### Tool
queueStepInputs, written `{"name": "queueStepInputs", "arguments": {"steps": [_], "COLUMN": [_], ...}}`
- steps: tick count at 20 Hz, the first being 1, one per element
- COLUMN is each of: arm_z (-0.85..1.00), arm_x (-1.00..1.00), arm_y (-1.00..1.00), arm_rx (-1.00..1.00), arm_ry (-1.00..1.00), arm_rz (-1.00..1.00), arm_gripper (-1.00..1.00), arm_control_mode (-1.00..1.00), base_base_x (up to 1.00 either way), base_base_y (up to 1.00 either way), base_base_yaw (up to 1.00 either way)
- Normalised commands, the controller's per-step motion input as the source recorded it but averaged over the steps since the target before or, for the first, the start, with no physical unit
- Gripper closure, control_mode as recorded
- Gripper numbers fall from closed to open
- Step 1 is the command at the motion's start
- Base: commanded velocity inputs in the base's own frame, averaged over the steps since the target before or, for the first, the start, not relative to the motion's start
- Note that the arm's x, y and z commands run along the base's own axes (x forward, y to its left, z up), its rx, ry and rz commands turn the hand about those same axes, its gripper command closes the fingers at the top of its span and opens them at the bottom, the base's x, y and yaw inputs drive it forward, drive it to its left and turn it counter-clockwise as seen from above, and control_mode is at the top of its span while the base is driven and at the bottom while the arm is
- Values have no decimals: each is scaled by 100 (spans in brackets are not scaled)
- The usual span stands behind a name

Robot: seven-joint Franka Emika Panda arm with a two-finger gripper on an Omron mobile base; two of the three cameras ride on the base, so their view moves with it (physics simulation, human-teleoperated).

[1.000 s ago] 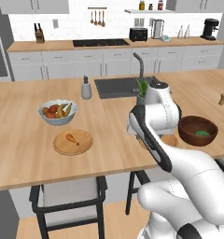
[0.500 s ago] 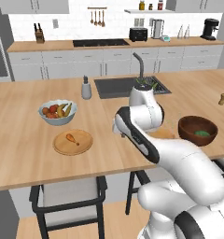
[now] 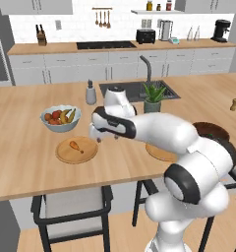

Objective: Pick the chicken drumstick and broccoli from their plates and place them in the bowl. Then put the bowl in the fridge.

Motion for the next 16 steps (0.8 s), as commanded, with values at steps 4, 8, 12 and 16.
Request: {"name": "queueStepInputs", "arguments": {"steps": [4,8,12,16], "arm_z": [-27,-19,-54,-64], "arm_x": [81,54,48,68], "arm_y": [60,57,58,46], "arm_rx": [-1,-10,-19,-10], "arm_ry": [17,15,0,-2], "arm_rz": [12,3,6,11], "arm_gripper": [-100,-100,-100,-100], "arm_control_mode": [-100,-100,-100,-100], "base_base_x": [0,0,0,0], "base_base_y": [0,0,0,0], "base_base_yaw": [0,0,0,0]}}
